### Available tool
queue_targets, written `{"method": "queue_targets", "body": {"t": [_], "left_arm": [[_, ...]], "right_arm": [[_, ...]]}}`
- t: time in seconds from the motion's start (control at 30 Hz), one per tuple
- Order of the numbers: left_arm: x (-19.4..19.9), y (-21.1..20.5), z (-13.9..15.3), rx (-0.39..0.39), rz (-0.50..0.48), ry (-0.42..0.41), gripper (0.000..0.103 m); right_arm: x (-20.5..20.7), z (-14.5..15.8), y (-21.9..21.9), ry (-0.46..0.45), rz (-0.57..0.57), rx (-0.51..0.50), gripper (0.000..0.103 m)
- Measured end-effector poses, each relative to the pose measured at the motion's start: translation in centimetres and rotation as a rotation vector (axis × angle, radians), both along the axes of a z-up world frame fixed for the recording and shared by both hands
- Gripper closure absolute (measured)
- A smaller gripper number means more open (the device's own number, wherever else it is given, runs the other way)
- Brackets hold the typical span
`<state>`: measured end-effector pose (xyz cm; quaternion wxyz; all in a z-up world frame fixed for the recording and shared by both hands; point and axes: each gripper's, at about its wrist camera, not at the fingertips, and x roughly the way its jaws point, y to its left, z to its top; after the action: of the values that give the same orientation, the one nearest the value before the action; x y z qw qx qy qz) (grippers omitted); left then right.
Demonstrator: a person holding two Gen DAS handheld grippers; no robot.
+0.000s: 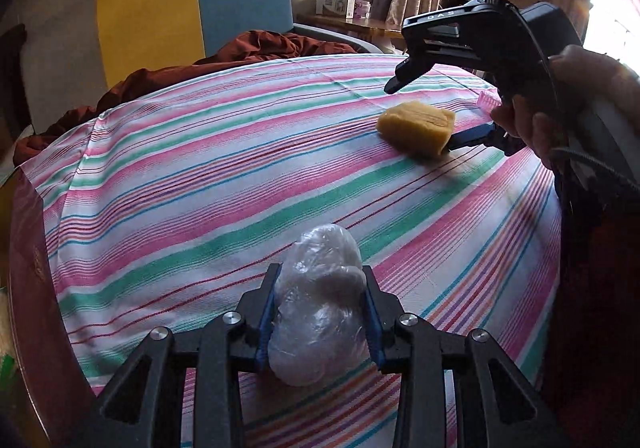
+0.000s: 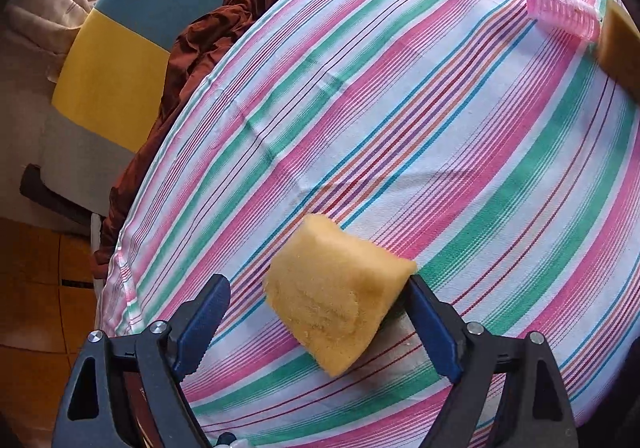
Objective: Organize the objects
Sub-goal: 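Grasp the yellow sponge with the right tool while the left tool holds the bundle, then carry the plastic-wrapped bundle into the gold box and open the left tool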
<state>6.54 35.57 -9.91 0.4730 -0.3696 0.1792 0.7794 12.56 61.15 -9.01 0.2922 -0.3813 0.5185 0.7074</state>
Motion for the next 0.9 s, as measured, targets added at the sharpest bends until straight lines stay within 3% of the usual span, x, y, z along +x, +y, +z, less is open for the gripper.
{"method": "queue_targets", "body": {"t": [0.2, 0.37, 0.43, 0.47, 0.63, 0.7, 0.9], "left_arm": [[0.5, -0.9, -0.2, 0.033, 0.001, 0.023, 0.065], [0.5, -1.3, -0.2, 0.044, 0.0, 0.015, 0.065], [0.6, -1.6, -0.2, 0.048, -0.001, 0.014, 0.065], [0.6, -1.6, -0.2, 0.048, -0.001, 0.015, 0.065], [0.5, -1.6, -0.3, 0.05, -0.002, 0.014, 0.065], [0.5, -1.6, -0.3, 0.051, -0.003, 0.012, 0.065], [0.6, -1.6, -0.3, 0.048, -0.004, 0.019, 0.065]], "right_arm": [[-1.3, 0.2, -0.3, -0.059, -0.002, 0.062, 0.013], [-3.4, 0.3, -1.2, -0.174, 0.084, 0.169, 0.014], [-4.3, 0.5, -2.2, -0.25, 0.153, 0.241, 0.039], [-4.8, 0.6, -2.8, -0.274, 0.191, 0.271, 0.039], [-7.3, 0.6, -5.8, -0.233, 0.401, 0.286, 0.042], [-8.3, 0.7, -7.1, -0.28, 0.469, 0.358, 0.042], [-8.4, 0.2, -6.2, -0.276, 0.476, 0.341, 0.042]]}}
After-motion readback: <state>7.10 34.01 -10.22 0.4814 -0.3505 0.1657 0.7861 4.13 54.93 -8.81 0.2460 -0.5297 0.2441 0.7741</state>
